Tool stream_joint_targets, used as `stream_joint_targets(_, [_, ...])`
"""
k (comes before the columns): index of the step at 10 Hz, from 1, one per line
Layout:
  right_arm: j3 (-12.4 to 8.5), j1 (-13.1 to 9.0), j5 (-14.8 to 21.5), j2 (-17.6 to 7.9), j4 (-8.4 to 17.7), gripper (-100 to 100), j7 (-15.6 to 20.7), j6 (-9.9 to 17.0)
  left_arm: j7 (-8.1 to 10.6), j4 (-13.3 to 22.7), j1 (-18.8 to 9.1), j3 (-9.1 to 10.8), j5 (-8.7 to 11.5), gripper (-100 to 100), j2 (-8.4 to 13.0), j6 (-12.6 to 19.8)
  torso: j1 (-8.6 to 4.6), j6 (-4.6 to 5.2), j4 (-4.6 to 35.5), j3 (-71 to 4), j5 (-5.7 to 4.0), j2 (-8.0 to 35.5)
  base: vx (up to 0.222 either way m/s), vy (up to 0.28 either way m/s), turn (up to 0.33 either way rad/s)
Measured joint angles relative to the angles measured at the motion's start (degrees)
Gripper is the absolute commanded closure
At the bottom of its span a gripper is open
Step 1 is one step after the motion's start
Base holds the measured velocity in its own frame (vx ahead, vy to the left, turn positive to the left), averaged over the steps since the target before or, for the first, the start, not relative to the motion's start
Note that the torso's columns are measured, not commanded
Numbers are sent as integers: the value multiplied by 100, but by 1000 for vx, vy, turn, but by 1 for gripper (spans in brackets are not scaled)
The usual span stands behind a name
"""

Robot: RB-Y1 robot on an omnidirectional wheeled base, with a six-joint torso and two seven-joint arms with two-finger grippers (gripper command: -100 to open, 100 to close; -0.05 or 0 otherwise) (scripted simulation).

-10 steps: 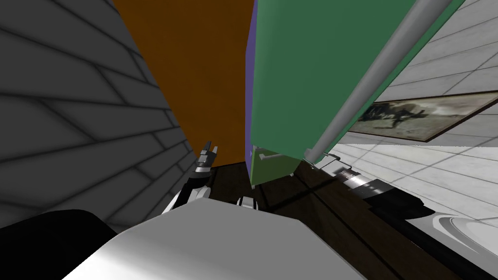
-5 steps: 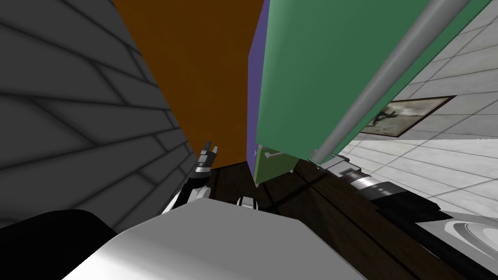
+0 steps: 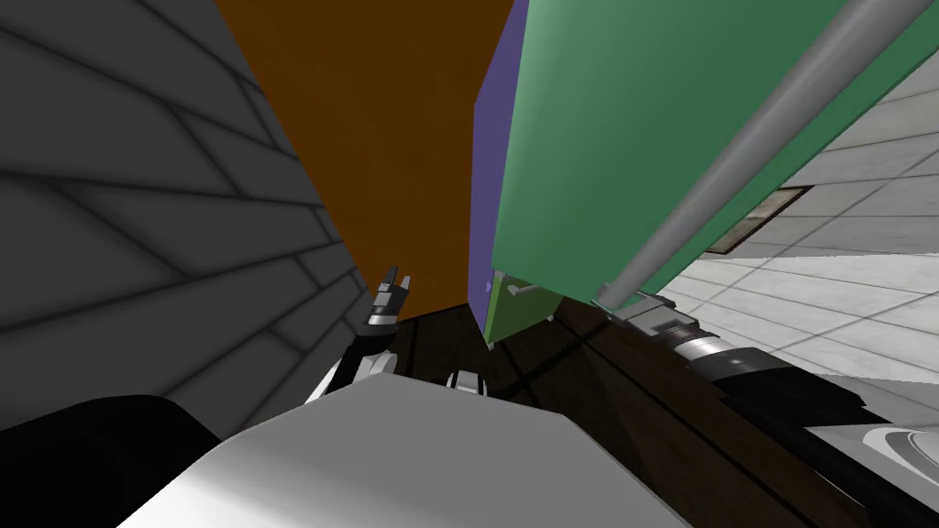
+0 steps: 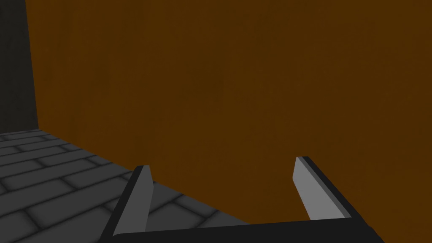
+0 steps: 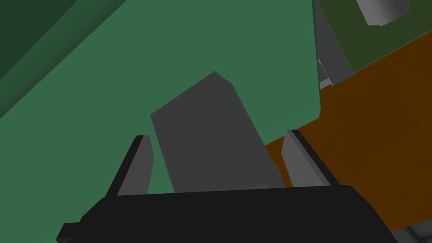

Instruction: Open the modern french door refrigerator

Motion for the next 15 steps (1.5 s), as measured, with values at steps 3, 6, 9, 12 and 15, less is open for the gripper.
stream_joint_targets(3, [-155,152,-76,-151,68,-100,-137,-16,0,0,0,3,0,0,3,0,-94,-33,15,-38,6,-32,11,40,-69])
stream_joint_targets(6, [-326,213,-180,-410,63,-100,-339,-11,0,0,1,4,0,0,4,0,-3,-10,36,-2,36,23,38,-36,-56])
stream_joint_targets(9, [-496,303,-272,-645,12,-100,-530,64,0,0,0,2,0,0,3,0,44,-16,43,28,47,63,19,8,-53])
stream_joint_targets(12, [-561,417,-330,-719,53,0,-631,-10,0,0,-1,2,0,0,3,0,21,-13,38,18,43,49,11,3,10])
stream_joint_targets(15, [-486,460,-325,-708,66,0,-635,-39,0,0,0,2,0,0,3,0,-10,-15,15,-4,19,11,3,3,8])
